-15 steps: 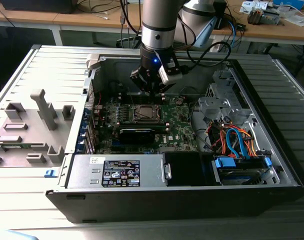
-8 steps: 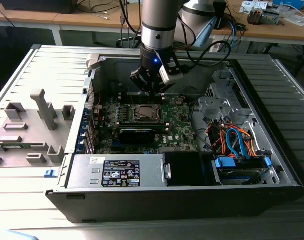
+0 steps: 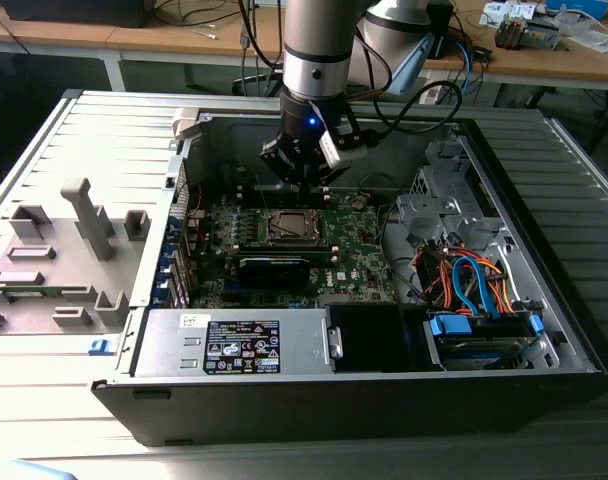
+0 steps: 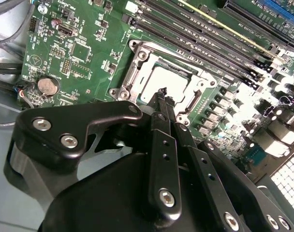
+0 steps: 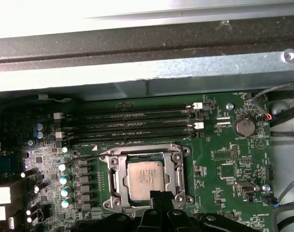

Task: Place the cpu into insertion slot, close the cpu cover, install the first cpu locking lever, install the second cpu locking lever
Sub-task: 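Install the first cpu locking lever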

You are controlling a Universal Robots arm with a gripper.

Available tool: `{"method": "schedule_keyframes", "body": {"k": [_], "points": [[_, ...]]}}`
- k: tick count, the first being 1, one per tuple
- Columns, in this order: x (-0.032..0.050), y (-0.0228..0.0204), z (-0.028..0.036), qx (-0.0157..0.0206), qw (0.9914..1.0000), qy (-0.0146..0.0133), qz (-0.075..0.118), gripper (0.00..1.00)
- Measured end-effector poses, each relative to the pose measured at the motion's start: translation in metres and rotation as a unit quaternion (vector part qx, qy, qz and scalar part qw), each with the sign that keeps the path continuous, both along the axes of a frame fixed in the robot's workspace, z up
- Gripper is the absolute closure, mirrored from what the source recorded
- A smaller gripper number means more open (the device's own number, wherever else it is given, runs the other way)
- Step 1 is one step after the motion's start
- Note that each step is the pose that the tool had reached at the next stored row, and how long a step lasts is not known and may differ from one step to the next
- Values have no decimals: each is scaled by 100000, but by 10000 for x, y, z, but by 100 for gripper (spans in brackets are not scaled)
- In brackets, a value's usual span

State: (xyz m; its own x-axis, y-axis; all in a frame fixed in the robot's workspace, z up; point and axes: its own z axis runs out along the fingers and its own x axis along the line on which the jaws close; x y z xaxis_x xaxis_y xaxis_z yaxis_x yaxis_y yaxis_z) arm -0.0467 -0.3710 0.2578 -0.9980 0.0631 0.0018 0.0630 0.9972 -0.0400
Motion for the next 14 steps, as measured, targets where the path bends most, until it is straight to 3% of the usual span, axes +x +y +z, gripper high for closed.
{"method": "schedule_keyframes", "body": {"k": [14], "points": [[0, 0, 0, 1, 99990, 2, 1387, 89]]}}
